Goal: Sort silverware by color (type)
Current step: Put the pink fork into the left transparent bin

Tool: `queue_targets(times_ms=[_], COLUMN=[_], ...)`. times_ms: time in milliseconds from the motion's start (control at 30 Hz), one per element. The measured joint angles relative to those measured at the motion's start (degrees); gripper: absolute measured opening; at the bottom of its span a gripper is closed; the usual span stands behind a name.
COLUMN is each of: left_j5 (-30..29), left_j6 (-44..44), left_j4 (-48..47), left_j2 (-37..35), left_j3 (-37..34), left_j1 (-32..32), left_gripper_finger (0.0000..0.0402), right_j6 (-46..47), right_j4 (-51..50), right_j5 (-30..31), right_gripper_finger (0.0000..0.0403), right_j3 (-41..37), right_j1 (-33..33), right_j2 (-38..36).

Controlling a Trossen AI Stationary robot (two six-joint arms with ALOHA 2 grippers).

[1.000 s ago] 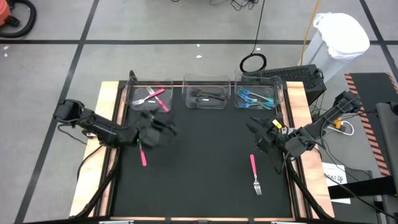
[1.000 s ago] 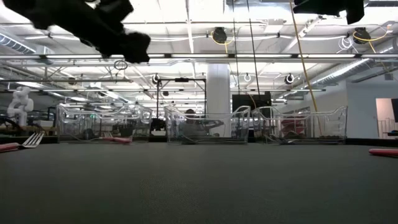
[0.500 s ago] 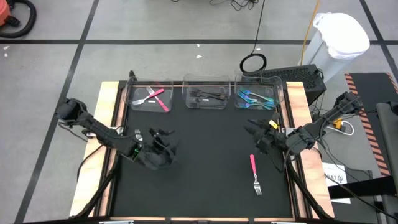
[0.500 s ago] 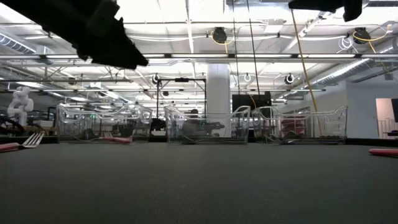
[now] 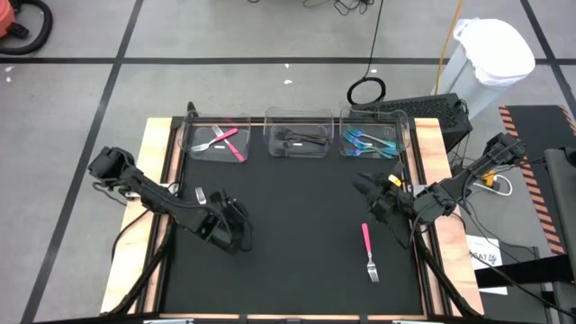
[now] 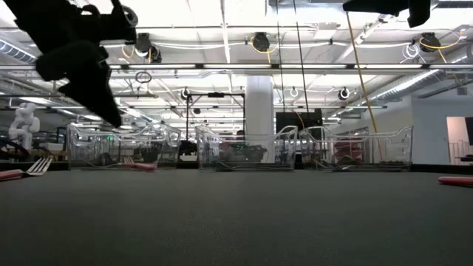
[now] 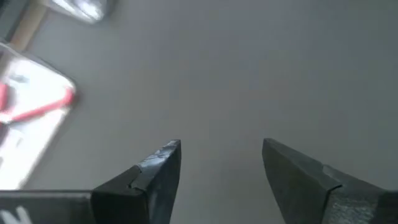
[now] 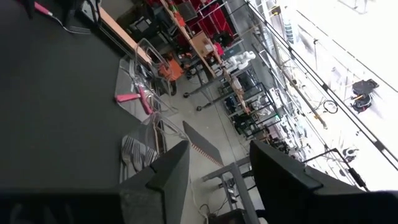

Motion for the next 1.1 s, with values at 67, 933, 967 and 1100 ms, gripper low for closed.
queue_targets(times_ms=[67, 933, 967, 1100], left_j5=[5.18, 36.43, 35.93, 34.89], left_j6=[0.08, 40.19, 42.43, 50.04], left_j4=[-1.16, -18.8, -18.8, -18.66], left_j2=[0.07, 4.64, 5.72, 9.59], left_j3=[0.1, -1.94, -1.95, -1.95], left_j1=[-0.05, -1.58, -1.6, -1.56], left_gripper_finger=[0.0219, 0.0191, 0.0191, 0.0191], right_j6=[0.2, 5.41, 5.68, 6.25], right_j4=[-0.07, -6.95, -7.38, -8.25], right_j5=[-0.05, -2.89, -2.89, -2.89], right_gripper_finger=[0.0167, 0.0167, 0.0167, 0.0167], right_j3=[0.01, 0.01, 0.0, 0.01], right_j1=[0.0, 0.0, 0.0, 0.0], right_j2=[0.01, 0.01, 0.0, 0.0])
